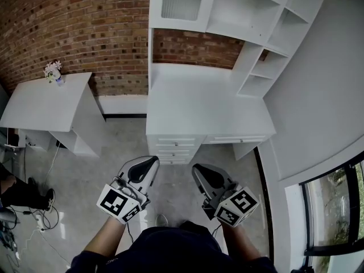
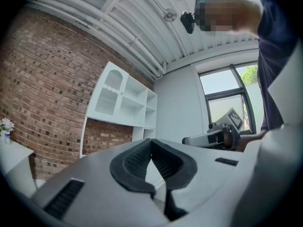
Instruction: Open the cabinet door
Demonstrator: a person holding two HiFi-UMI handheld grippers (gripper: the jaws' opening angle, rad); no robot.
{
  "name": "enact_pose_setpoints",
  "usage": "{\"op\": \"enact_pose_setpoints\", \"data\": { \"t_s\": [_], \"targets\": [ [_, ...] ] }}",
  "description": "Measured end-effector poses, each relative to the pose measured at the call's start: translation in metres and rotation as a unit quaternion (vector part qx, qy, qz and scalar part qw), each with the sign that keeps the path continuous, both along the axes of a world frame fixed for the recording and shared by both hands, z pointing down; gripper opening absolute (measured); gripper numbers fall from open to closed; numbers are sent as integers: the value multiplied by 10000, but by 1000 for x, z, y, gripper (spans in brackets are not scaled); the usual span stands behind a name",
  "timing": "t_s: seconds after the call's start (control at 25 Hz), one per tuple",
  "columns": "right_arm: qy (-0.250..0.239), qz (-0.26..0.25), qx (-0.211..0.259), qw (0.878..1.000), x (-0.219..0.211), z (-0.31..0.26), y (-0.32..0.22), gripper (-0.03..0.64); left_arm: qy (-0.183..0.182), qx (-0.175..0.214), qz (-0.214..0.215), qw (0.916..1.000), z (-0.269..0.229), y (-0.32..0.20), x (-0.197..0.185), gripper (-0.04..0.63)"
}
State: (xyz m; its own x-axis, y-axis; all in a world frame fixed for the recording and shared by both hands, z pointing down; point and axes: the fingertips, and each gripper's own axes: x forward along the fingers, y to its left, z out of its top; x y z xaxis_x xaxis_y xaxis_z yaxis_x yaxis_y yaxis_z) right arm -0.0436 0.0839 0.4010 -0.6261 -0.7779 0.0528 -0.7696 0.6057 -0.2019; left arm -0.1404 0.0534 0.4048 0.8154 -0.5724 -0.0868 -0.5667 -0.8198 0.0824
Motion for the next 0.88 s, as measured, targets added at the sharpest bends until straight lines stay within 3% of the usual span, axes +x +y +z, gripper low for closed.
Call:
{"op": "enact_pose_setpoints", "data": {
  "t_s": [0.44,0.88],
  "targets": [
    [-170,-195,-50,9997,9,11,-51,26,-127,0,-112,9999,8,-45,13,8],
    [-277,-510,18,9983,52,11,-148,26,-199,32,-429,9989,8,-136,53,8]
  ]
}}
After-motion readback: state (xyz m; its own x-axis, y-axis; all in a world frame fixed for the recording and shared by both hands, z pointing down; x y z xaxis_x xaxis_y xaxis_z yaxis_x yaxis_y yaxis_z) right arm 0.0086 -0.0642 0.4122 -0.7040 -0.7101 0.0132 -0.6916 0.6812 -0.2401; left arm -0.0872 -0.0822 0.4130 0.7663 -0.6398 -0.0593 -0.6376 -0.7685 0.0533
